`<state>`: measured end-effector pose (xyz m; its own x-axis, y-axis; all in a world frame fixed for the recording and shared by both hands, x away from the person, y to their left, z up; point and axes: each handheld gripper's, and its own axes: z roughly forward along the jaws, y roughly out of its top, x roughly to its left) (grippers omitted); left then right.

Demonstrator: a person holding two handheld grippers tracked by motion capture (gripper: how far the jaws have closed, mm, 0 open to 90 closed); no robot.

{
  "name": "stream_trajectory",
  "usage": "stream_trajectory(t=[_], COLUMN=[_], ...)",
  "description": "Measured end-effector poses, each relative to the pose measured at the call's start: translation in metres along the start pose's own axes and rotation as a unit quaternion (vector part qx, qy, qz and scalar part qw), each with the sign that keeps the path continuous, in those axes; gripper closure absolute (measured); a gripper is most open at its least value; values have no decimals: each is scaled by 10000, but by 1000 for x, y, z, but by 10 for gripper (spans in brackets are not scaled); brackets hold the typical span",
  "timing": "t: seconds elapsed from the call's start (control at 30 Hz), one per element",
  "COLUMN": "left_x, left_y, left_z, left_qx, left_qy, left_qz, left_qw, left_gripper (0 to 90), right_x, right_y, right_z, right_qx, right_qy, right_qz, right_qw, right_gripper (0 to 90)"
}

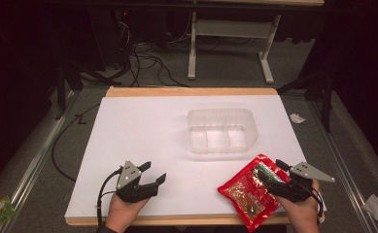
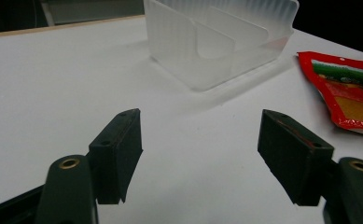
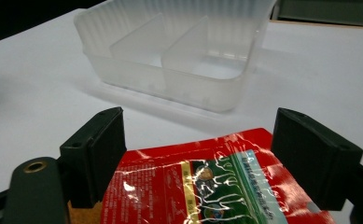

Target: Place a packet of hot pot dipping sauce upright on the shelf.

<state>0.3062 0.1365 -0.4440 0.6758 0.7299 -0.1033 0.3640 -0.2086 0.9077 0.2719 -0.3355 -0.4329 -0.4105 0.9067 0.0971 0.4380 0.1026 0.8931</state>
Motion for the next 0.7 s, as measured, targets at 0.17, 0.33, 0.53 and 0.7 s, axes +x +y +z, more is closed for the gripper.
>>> stream_trajectory(t=[0.17, 0.33, 0.53, 0.7], left_x=[2, 0, -4, -6], left_y=[2, 4, 8, 10], left_z=[5, 13, 21, 27], left_qx=[36, 26, 25, 47], left_qy=[-39, -66, -42, -30], left_qz=[-43, -3, 106, 99], left_qw=[10000, 10000, 9999, 9999], left_gripper=[330, 326, 277, 213], right_x=[-9, -18, -34, -49], right_y=[-4, -8, -18, -27], right_z=[-8, -14, -22, -29], right_qx=[32, 104, 213, 253], right_qy=[-298, -473, -727, -849], right_qz=[181, 311, 545, 767], right_qw=[9994, 9983, 9956, 9931], right_gripper=[144, 143, 147, 153])
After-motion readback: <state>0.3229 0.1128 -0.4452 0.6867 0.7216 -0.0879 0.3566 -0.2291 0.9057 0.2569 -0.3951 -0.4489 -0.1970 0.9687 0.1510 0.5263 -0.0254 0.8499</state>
